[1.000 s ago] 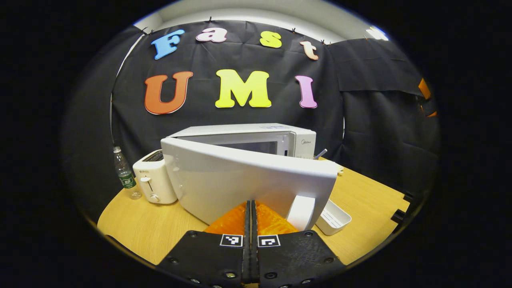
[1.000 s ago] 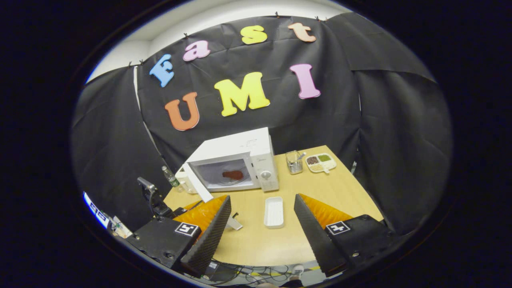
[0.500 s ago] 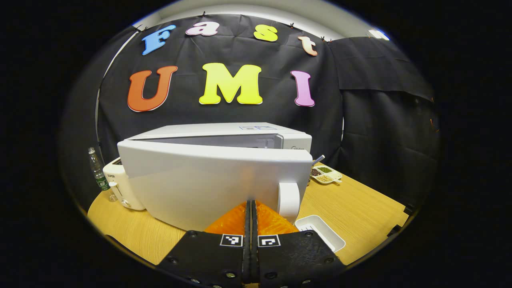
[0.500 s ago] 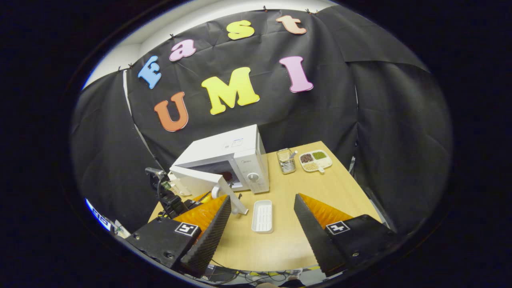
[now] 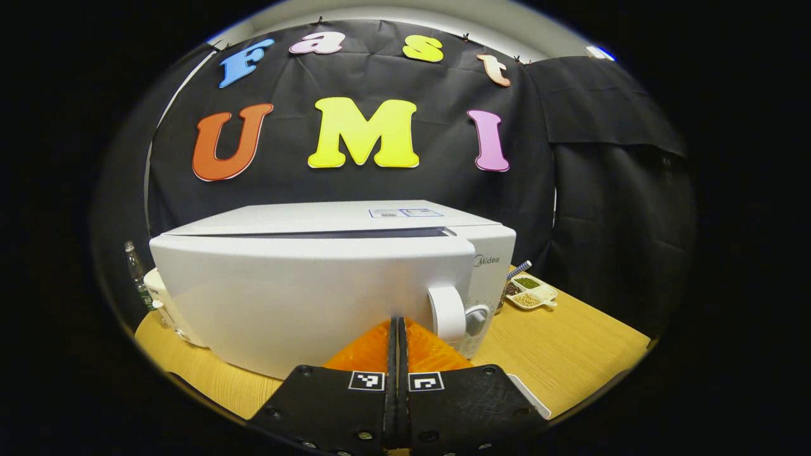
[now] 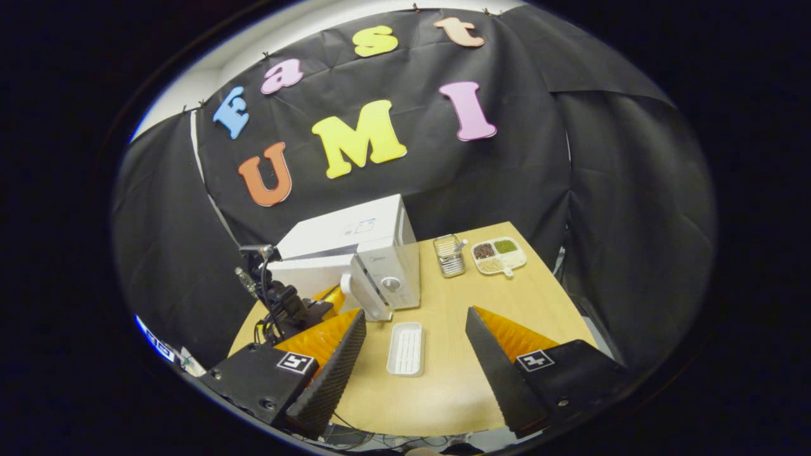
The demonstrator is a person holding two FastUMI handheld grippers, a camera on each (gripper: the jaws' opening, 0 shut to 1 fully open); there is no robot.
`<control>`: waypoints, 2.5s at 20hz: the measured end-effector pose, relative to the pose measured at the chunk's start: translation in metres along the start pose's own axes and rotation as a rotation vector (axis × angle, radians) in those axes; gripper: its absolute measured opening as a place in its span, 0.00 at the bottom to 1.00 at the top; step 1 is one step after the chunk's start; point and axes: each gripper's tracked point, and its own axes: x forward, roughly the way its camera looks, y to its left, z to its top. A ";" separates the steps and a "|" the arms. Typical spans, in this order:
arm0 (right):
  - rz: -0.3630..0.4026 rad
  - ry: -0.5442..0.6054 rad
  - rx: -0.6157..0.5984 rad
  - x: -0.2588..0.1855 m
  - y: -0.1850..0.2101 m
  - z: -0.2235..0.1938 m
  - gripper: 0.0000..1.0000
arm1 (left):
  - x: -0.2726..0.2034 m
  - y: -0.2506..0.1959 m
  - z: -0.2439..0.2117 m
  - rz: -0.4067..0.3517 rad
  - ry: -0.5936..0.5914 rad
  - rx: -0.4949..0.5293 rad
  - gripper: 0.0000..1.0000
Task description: Open the microwave oven with the left hand, put the food in, and close the microwave oven.
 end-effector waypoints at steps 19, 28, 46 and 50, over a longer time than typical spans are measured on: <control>0.020 0.011 -0.035 0.012 -0.009 -0.004 1.00 | -0.017 0.027 -0.005 0.132 0.038 0.066 0.01; -0.051 -0.085 -0.087 -0.012 -0.002 -0.007 1.00 | -0.110 0.045 0.027 0.169 0.009 0.092 0.95; -0.014 -0.355 -0.178 -0.092 0.127 0.049 1.00 | -0.337 0.125 0.175 0.221 -0.157 -0.051 0.95; -0.018 -0.378 -0.186 -0.098 0.136 0.054 1.00 | -0.348 0.121 0.187 0.204 -0.165 -0.069 0.92</control>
